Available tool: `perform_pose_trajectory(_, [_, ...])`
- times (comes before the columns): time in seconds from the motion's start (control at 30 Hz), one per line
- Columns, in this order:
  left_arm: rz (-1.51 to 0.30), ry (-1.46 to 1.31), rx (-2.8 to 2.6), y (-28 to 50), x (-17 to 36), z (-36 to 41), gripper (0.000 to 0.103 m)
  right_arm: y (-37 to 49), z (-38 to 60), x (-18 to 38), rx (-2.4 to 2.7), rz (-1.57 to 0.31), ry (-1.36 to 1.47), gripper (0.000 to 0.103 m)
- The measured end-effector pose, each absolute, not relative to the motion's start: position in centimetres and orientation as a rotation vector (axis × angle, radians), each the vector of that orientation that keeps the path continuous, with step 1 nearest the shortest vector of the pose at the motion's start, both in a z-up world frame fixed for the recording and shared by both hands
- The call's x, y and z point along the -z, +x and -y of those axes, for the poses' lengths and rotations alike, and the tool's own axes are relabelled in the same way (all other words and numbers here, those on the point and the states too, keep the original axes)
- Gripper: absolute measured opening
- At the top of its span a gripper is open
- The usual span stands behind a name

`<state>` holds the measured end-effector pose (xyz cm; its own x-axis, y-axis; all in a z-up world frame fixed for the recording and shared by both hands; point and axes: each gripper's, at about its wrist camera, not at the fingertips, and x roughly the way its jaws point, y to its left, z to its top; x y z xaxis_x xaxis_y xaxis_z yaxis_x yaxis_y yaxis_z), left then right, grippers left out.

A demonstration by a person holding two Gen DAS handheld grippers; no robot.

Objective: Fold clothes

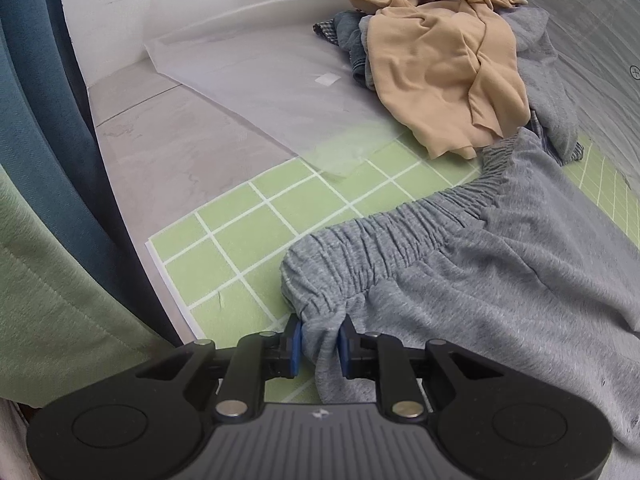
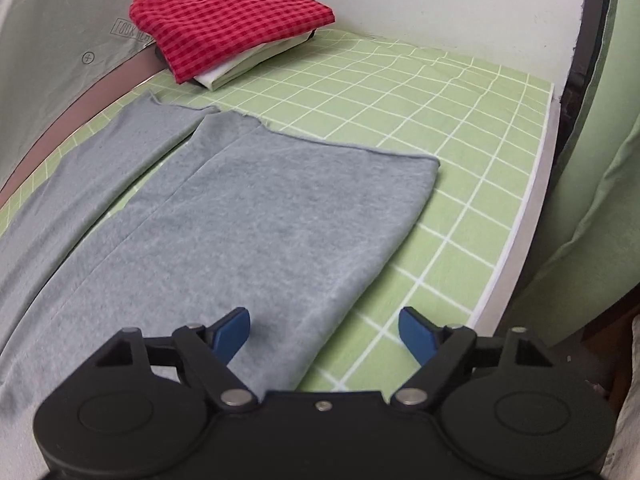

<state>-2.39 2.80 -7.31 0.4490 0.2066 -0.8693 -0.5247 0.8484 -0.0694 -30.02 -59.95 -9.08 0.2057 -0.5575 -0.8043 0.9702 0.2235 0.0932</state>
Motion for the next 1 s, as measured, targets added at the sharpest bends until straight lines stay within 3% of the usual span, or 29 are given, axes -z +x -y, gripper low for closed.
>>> perform_pose_trajectory(0.03, [-1.011, -0.345, -0.466, -2.3, 7.3, -2.7, 0.021, -30.0, 60.4, 9.0, 1.195, -0.726, 0.693, 0.074])
perform_pose_trajectory(0.1, [-1.012, -0.326, -0.469, -2.2, 7.3, -2.4, 0.02, -29.8, 61.3, 8.9, 1.199, -0.721, 0.684, 0.046])
perform_pose_trajectory(0.13, [-1.009, -0.331, -0.473, -2.2, 7.3, -2.4, 0.019, -29.7, 61.7, 8.9, 1.189, -0.722, 0.676, 0.037])
perform_pose_trajectory(0.2, [-1.003, -0.34, -0.481, -2.2, 7.4, -2.4, 0.015, -29.7, 62.2, 8.8, 1.149, -0.723, 0.675, 0.002])
perform_pose_trajectory(0.47, [-0.985, -0.354, -0.502, -2.7, 6.4, -2.2, 0.007, -32.1, 62.5, 7.0, 1.192, -0.569, 0.743, 0.001])
perform_pose_trajectory(0.67, [-0.881, -0.405, -0.507, -7.2, -0.4, -2.1, 0.006, -34.8, 61.3, 1.0, 1.249, -0.406, 0.681, 0.001])
perform_pose_trajectory(0.77, [-0.871, -0.439, -0.548, -7.9, -1.2, -1.8, 0.006, -35.7, 61.0, -1.4, 1.262, -0.347, 0.644, 0.001])
perform_pose_trajectory(0.87, [-0.934, -0.485, -0.58, -6.7, 0.9, -1.6, 0.005, -35.1, 62.1, -0.4, 1.275, -0.395, 0.625, 0.001])
perform_pose_trajectory(1.0, [-0.817, -0.489, -0.514, -6.5, -3.4, -0.2, 0.005, -34.7, 62.3, -1.3, 1.266, -0.327, 0.665, 0.001])
